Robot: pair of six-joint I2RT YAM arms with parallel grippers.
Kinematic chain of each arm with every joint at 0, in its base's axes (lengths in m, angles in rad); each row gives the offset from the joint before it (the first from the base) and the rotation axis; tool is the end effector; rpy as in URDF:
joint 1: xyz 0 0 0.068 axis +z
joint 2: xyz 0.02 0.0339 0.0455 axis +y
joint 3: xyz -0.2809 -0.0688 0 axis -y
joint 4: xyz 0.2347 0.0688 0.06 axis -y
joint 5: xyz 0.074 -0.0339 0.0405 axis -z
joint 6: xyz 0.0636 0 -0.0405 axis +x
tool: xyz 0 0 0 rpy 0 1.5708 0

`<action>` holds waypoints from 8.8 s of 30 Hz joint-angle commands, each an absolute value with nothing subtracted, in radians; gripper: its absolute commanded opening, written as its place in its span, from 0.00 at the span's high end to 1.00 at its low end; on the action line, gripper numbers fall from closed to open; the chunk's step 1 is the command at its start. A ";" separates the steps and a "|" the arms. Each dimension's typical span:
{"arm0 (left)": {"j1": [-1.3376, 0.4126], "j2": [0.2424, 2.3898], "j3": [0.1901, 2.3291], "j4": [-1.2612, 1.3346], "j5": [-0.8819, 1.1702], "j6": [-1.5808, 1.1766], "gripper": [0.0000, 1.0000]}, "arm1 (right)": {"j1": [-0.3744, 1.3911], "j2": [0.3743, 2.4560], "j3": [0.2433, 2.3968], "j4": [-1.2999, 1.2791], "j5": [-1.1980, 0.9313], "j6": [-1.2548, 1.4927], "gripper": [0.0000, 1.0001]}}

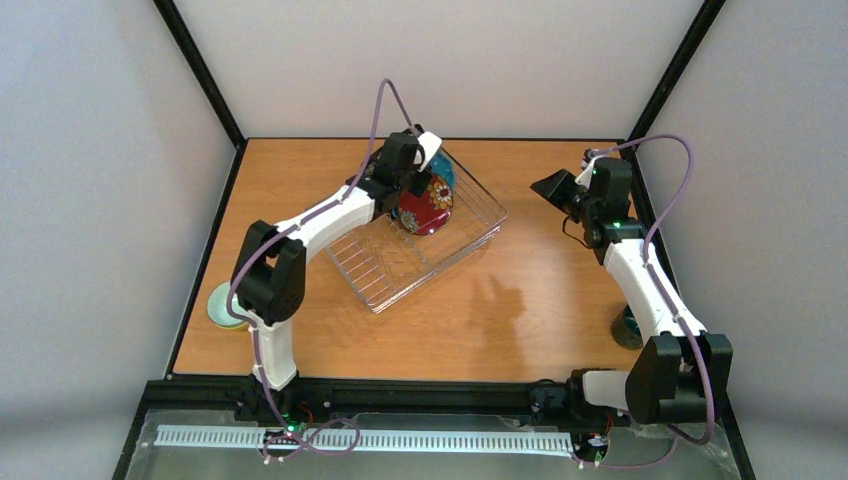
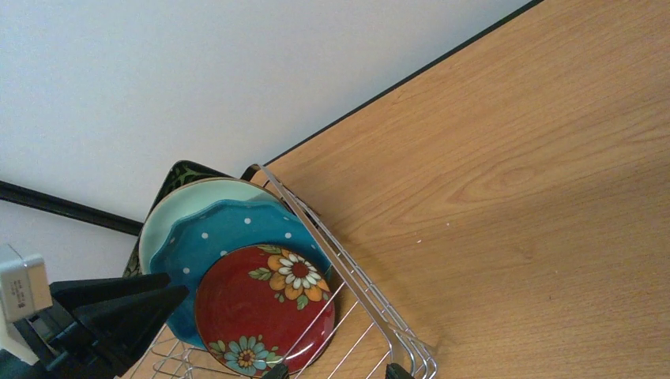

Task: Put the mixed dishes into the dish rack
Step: Insert the plate into the dish rack, then grab the cup at the corner of the board, then place the cup at the center of the board, then grab the cup from the center of the board.

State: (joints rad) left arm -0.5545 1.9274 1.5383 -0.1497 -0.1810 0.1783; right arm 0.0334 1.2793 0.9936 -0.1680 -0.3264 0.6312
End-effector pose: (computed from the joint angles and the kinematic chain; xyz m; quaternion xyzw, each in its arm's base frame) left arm 0.4100 -0.2405 0.2731 0.2687 0.8247 -0.0147 0.4974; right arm 0.3012 0.0305 0.3151 0.1641 0.8250 0.3008 0.4494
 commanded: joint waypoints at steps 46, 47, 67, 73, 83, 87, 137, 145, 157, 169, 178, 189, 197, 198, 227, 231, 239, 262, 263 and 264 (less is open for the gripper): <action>-1.015 1.206 1.128 -0.282 0.084 -0.596 0.26 | 0.041 0.759 0.955 -1.334 0.463 1.076 0.28; -1.015 1.202 1.123 -0.276 0.094 -0.597 0.26 | 0.040 0.757 0.951 -1.341 0.465 1.088 0.27; -1.015 1.112 1.100 -0.269 0.202 -0.562 0.22 | -0.080 0.934 0.916 -1.245 0.507 1.154 0.20; -1.015 1.090 1.109 -0.290 0.182 -0.529 0.18 | -0.212 0.988 0.892 -1.114 0.451 1.009 0.20; -1.015 1.113 1.112 -0.291 0.172 -0.499 0.17 | -0.326 1.049 0.834 -0.960 0.378 0.901 0.20; -1.015 1.116 1.119 -0.293 0.164 -0.486 0.16 | -0.358 1.068 0.807 -0.922 0.346 0.900 0.20; -1.015 1.157 1.181 -0.397 0.061 -0.544 0.15 | -0.486 1.142 0.646 -0.681 0.116 0.798 0.98; -1.015 1.172 1.100 -0.316 0.130 -0.542 0.14 | -0.484 1.071 0.679 -0.723 -0.017 0.860 0.98; -1.015 1.218 1.091 -0.302 0.165 -0.497 0.14 | -0.056 1.215 0.857 -0.747 0.108 1.072 0.98; -1.015 1.240 1.051 -0.284 0.166 -0.482 0.14 | 0.268 1.536 1.099 -0.781 0.223 1.183 0.98; -1.031 1.265 1.022 -0.275 0.166 -0.496 0.14 | 0.426 1.721 1.181 -0.824 0.244 1.374 0.98; -1.075 1.255 0.987 -0.294 0.113 -0.513 0.14 | 0.481 1.793 1.196 -0.868 0.281 1.508 0.98; -1.081 1.250 0.982 -0.330 0.067 -0.522 0.13 | 0.486 1.811 1.213 -0.888 0.298 1.511 0.66; -1.081 1.251 0.984 -0.333 0.064 -0.522 0.13 | 0.486 1.809 1.218 -0.893 0.302 1.510 0.61; -1.123 1.332 1.044 -0.346 0.003 -0.536 0.08 | 0.491 1.589 1.288 -1.037 0.407 1.475 0.46; -1.123 1.389 1.082 -0.344 0.002 -0.534 0.08 | 0.491 1.529 1.293 -1.053 0.434 1.446 0.46; -1.123 1.597 1.290 -0.434 -0.054 -0.628 0.08 | 0.491 1.445 1.328 -1.103 0.550 1.355 0.45; -1.123 2.003 1.839 -0.779 -0.065 -0.908 0.08 | 0.080 1.274 1.175 -0.945 0.490 0.978 0.42; -1.123 2.010 1.847 -0.786 -0.073 -0.914 0.08 | 0.064 1.274 1.172 -0.933 0.476 0.973 0.42; -1.123 2.017 1.856 -0.795 -0.081 -0.916 0.08 | 0.054 1.274 1.168 -0.923 0.466 0.969 0.42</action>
State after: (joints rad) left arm -1.1107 1.9881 1.7950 -0.7269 -0.0578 -0.8627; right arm 0.1059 1.2816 1.1900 -0.9783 0.5129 1.0225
